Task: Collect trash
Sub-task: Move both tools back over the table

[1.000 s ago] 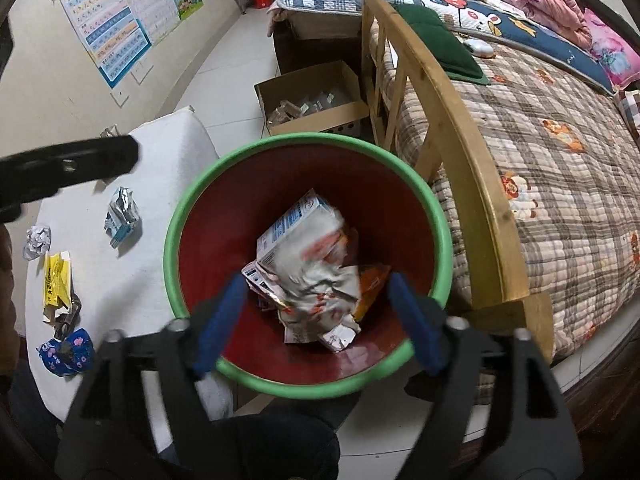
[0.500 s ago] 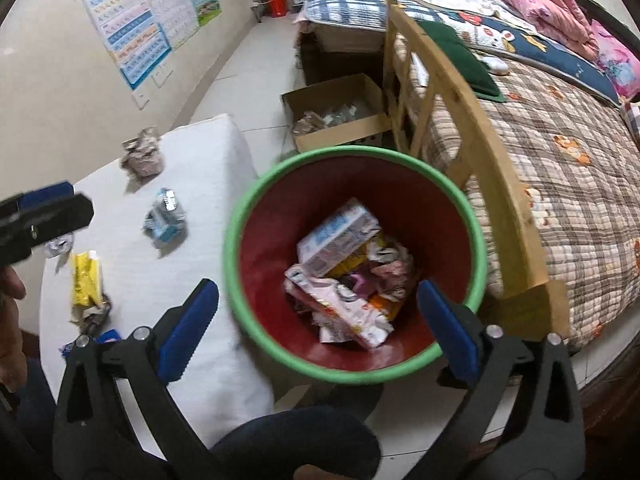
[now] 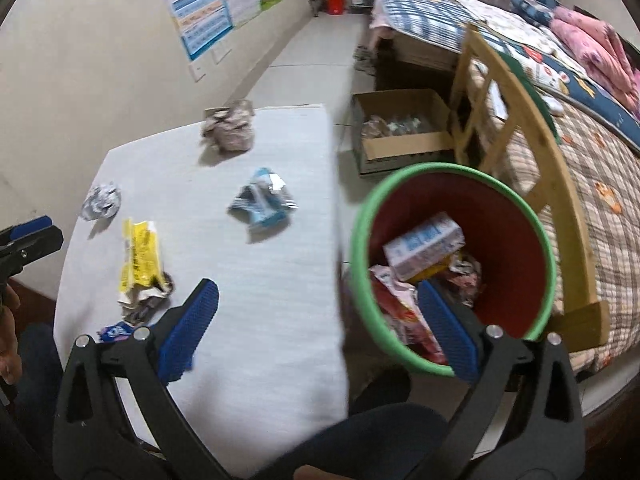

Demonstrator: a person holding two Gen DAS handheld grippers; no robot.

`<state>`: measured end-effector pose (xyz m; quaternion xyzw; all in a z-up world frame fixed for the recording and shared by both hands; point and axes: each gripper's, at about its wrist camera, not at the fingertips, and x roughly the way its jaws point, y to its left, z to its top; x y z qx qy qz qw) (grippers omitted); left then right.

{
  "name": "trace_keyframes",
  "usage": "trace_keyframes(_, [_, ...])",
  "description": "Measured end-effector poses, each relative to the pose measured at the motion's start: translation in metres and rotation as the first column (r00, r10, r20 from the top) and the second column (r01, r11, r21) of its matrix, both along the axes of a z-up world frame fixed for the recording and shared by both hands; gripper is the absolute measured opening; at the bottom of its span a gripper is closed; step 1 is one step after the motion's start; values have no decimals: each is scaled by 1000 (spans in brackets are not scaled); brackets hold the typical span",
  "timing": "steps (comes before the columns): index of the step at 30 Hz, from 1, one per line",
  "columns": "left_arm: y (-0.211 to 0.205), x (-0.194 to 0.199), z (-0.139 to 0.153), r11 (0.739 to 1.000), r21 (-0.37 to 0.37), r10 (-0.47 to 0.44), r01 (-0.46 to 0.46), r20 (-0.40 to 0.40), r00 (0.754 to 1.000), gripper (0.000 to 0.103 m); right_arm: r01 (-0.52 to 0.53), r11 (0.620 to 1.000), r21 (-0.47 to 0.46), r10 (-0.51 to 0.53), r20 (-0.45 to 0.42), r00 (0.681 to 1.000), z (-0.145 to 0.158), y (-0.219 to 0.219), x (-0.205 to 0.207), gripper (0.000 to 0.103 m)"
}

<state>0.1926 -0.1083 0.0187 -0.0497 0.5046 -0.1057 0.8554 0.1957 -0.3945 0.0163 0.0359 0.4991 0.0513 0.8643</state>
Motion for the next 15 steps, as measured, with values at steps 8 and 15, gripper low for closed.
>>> trace_keyframes(8, [57,-14,-6,995,-22,94,-94,-6,996,95,-70,997,-24,70,10,997,5,54,9,98])
trace_keyframes(15, [88,-11,-12,992,-14,128,-128,-6,992,95,-84,996,-35,84,-1,996,-1,81,20,98])
